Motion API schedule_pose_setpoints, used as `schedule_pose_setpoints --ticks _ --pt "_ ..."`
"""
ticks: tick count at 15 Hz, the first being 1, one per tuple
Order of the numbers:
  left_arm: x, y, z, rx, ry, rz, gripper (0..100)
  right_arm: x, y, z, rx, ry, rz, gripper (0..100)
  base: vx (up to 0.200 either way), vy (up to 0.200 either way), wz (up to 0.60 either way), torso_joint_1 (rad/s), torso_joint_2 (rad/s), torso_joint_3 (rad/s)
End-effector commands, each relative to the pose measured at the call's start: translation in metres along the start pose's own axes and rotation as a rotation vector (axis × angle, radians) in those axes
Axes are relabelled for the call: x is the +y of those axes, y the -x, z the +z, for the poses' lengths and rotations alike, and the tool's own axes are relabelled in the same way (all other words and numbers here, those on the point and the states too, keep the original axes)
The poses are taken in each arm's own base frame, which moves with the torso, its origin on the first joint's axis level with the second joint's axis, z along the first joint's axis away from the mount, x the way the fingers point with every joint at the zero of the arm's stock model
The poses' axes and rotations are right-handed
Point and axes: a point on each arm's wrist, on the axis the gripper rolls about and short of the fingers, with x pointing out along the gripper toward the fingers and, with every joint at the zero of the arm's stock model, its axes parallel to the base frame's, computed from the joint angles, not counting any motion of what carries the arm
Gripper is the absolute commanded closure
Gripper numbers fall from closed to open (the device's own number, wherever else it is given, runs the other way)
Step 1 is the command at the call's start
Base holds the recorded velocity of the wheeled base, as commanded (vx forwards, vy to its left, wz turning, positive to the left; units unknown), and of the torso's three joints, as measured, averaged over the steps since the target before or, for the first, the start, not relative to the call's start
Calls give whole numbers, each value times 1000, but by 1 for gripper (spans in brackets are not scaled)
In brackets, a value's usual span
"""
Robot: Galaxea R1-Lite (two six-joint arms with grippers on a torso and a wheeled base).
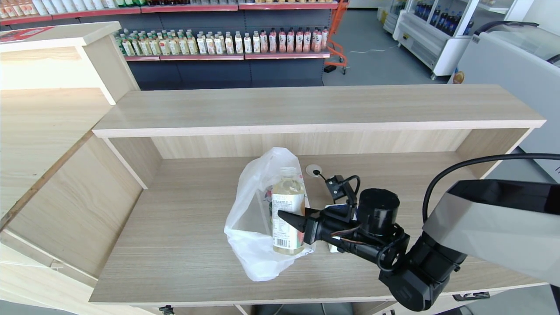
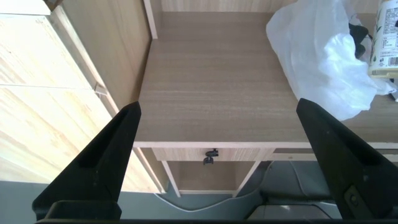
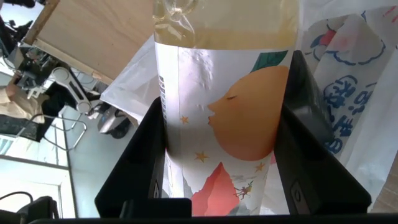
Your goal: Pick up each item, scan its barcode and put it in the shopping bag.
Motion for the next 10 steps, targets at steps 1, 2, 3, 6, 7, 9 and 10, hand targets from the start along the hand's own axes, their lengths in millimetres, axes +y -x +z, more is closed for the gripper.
schedule_pose_setpoints --ticks 1,2,3,6,7,9,10 --pt "0 0 0 0 1 1 0 -2 -3 -6 12 -1 -1 100 0 0 0 0 0 0" --pt "0 0 0 0 1 1 0 -3 -7 -8 12 1 3 100 0 0 0 0 0 0" --pt "0 0 0 0 1 1 0 -3 -8 -10 14 0 4 100 0 0 0 0 0 0" --pt "0 0 0 0 1 2 0 -4 -11 -13 18 3 2 100 0 0 0 0 0 0" --pt "0 0 0 0 1 1 0 -6 -16 -12 4 8 4 100 0 0 0 0 0 0" --pt "0 0 0 0 1 1 0 -6 -19 -8 -12 13 9 100 0 0 0 0 0 0" --pt "0 0 0 0 1 1 0 -6 -21 -9 -15 14 10 100 0 0 0 0 0 0"
